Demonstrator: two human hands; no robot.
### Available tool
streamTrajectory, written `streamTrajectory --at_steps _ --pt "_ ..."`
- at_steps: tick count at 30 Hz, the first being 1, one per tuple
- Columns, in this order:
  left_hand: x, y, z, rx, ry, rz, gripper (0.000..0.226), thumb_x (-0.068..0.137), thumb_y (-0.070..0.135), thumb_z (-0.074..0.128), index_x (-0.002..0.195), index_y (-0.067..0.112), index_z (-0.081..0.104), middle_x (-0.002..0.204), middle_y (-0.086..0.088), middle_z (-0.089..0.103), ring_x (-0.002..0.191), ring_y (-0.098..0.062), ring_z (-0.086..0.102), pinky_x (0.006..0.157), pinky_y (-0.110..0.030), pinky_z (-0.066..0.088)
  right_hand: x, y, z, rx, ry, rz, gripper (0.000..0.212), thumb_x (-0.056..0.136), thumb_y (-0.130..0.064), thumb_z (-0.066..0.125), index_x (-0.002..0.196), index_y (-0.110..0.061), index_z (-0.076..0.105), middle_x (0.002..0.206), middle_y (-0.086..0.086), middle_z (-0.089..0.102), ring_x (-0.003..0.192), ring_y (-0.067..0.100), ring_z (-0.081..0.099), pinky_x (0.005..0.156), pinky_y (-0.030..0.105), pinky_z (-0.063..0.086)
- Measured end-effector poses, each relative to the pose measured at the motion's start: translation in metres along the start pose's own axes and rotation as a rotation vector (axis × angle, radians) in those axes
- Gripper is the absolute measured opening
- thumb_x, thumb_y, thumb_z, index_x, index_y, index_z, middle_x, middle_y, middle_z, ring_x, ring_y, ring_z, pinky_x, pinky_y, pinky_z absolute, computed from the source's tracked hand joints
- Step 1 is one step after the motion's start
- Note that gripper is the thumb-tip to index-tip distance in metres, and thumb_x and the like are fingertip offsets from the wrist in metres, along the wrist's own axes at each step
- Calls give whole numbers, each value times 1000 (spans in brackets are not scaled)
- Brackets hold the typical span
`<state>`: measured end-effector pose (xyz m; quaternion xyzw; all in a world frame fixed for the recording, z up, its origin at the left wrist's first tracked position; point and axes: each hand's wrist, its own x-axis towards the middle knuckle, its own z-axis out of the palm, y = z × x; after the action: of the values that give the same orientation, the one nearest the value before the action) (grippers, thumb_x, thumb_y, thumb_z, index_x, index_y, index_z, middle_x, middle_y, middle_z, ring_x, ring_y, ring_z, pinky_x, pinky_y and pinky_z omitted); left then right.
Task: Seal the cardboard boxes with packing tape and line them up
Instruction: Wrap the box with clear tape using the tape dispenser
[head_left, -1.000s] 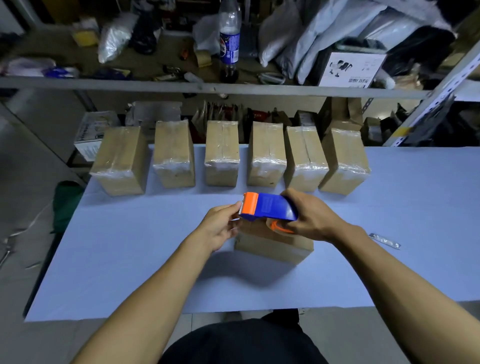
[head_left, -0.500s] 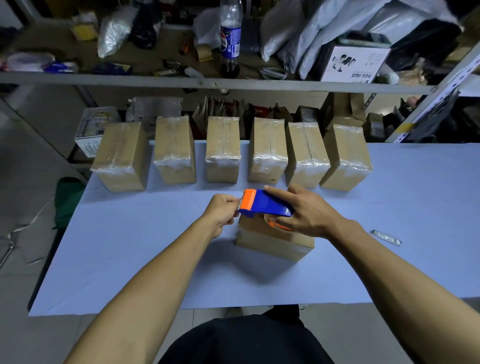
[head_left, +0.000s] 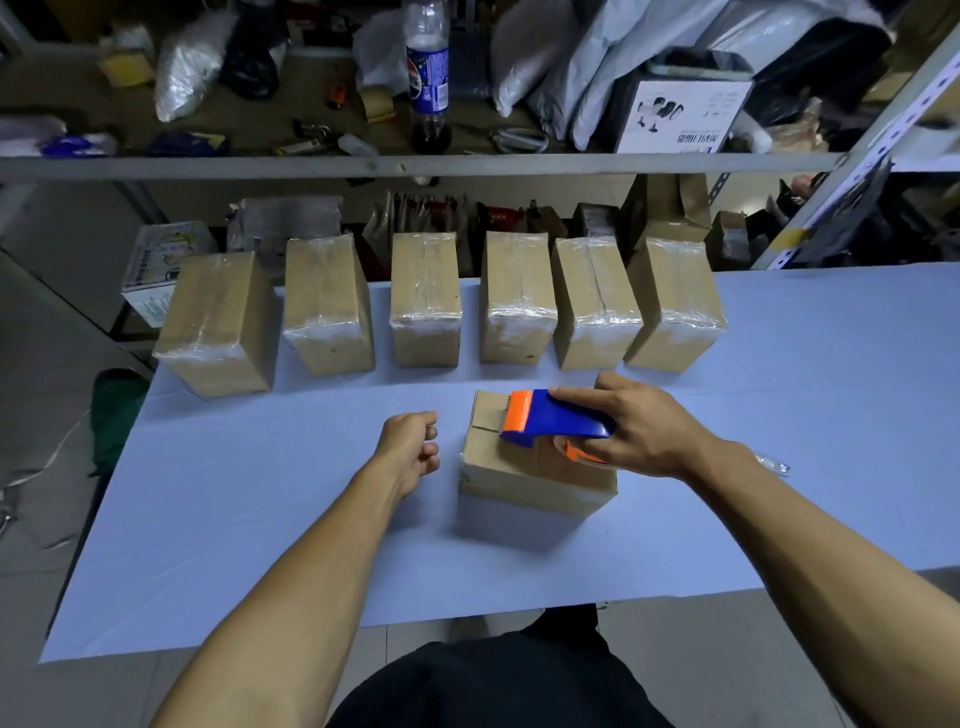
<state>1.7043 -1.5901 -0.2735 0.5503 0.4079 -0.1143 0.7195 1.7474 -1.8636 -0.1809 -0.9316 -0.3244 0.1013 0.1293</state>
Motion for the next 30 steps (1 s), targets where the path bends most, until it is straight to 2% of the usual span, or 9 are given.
streamTrajectory --at_steps 5,9,13,15,17,18,22,26,30 --pt "5 -12 2 61 -32 41 12 99 14 54 88 15 51 71 -2 40 48 -11 28 43 -18 30 -3 5 0 8 15 17 67 80 -53 56 145 -40 45 88 -4 47 79 17 48 62 30 37" --pt "11 -31 26 142 -35 34 12 99 25 58 89 19 59 80 -8 60 54 -15 45 49 -24 34 -5 3 4 21 34 33 64 85 -43 65 145 -42 43 90 -5 47 82 17 49 63 28 33" --pt "13 -33 38 94 24 -107 31 91 40 67 76 15 60 55 -2 58 52 -17 48 50 -22 35 -4 5 2 10 30 76 64 85 -38 66 146 -41 43 91 -5 46 84 18 49 64 29 32" --pt "18 -35 37 85 65 -178 45 80 45 77 101 7 63 74 -8 68 66 -22 59 57 -24 45 -5 3 2 -12 29 90 64 86 -42 65 145 -43 42 92 -7 44 87 19 51 65 30 34" --pt "19 -37 38 176 160 -84 64 82 43 75 130 7 53 121 -16 65 105 -31 64 85 -37 56 -4 2 4 -29 28 106 64 86 -45 64 146 -44 41 94 -9 42 89 20 53 65 30 34" --pt "18 -36 40 237 206 27 58 87 41 70 132 9 53 129 -15 62 114 -31 61 95 -41 52 -4 2 4 -37 21 112 65 86 -46 63 146 -45 39 95 -9 42 90 20 54 65 29 34" --pt "-4 -19 59 406 68 408 34 100 36 52 121 13 64 119 -1 66 109 -20 59 94 -35 49 -2 2 4 -67 -13 112 65 88 -51 60 148 -44 36 108 -5 47 92 21 55 66 29 34" --pt "-5 -20 69 621 0 414 44 104 45 35 131 18 58 123 -7 64 114 -25 58 91 -35 48 1 2 1 -96 -47 76 68 87 -68 53 148 -47 33 116 -4 48 93 22 57 68 31 37" --pt "0 -19 70 664 65 430 48 105 41 36 136 12 58 134 -9 61 125 -30 54 103 -36 44 -7 11 -6 -40 -59 64 61 89 -57 58 146 -51 35 96 -4 43 82 22 50 64 31 32"
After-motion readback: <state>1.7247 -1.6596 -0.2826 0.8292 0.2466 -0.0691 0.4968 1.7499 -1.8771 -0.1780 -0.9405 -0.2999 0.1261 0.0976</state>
